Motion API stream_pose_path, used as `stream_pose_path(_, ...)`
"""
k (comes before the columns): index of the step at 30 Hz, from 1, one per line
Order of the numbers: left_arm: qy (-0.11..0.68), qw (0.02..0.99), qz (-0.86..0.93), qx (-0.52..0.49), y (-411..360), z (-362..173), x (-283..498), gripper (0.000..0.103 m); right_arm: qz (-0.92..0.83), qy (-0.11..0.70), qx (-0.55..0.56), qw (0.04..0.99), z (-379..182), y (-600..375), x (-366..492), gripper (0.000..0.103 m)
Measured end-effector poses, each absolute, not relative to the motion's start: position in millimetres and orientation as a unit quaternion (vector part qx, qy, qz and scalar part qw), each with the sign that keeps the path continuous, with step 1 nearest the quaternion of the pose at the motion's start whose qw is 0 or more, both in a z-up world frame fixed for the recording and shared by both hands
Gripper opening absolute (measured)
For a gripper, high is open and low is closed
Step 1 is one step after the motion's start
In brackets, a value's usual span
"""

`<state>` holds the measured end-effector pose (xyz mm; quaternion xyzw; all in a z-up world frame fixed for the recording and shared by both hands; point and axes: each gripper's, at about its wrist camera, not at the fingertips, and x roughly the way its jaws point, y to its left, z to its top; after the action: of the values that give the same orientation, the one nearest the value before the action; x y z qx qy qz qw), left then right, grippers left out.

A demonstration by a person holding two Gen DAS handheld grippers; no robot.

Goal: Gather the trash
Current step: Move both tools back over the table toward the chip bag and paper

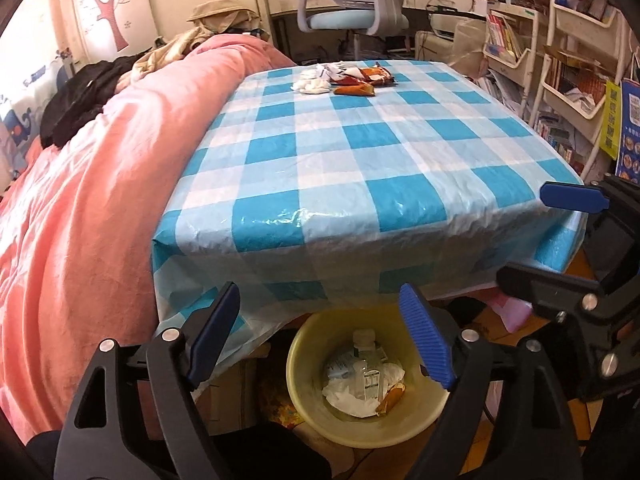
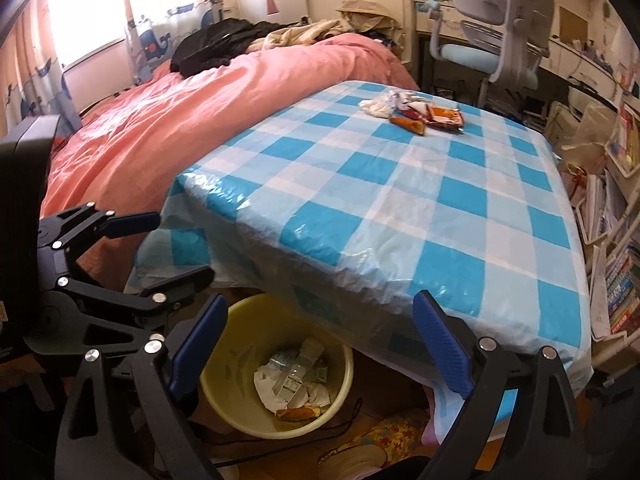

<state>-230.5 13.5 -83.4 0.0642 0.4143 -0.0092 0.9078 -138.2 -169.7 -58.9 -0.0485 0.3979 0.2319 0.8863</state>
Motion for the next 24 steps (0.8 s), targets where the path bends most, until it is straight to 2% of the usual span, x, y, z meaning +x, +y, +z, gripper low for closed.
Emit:
stream_pose_path(12, 0.386, 0.921, 0.003, 0.053, 17.3, -79.1, -233.9, 0.080, 0.192, 0.394, -0.040, 0.898, -54.5, -179.2, -128.9, 0.090)
stream_pose_path(24, 0.359, 0.930, -0.007, 0.073, -3.5, -36.1, -268.1, 0.081, 0.161, 0.372, -0.016, 0.914, -37.0, -202.6, -131.9, 0.090)
